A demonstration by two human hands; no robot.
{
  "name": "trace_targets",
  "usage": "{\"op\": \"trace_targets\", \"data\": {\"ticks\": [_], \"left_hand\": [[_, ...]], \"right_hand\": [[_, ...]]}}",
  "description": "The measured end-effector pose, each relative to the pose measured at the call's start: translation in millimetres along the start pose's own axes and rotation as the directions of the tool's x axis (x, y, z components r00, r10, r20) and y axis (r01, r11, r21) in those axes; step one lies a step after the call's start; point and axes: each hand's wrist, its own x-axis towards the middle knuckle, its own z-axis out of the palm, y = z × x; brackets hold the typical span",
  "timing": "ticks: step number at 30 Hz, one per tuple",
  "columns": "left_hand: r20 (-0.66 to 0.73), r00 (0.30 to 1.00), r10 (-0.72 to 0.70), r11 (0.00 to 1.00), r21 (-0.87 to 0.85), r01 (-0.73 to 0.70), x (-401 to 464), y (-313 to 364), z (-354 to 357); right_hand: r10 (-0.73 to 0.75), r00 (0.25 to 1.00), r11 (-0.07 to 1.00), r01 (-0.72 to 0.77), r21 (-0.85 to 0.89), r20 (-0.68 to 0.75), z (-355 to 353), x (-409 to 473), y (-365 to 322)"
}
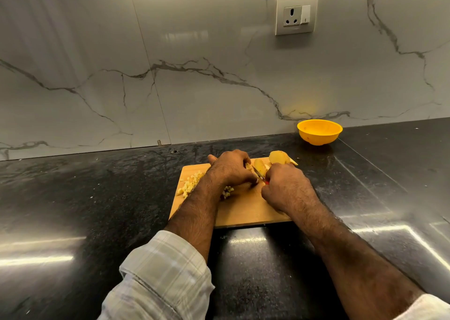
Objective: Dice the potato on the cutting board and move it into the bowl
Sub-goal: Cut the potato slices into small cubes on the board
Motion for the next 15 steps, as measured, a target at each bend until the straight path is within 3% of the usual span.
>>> {"op": "trace_targets", "data": {"ticks": [5,11,15], "left_hand": [[0.045,0.999,0.021,0.998,0.059,-0.023,-6.2,-6.1,-3.0],[-0.042,0.997,0.060,0.989,0.135,-0.054,-11.7,-5.2,0.9],[-0.062,0.995,0.084,0.992,0.100,-0.077,-13.2,-13.8,4.0]], "right_hand": [[-0.018,0.999,1.000,0.018,0.000,0.031,-2.6,-0.5,-0.9],[-0.048,0.995,0.998,0.051,-0.026,0.092,-5.4,-2.0,-6.2],[-0.022,0.999,1.000,0.021,0.019,0.048,-5.0,1.0,1.2]]}}
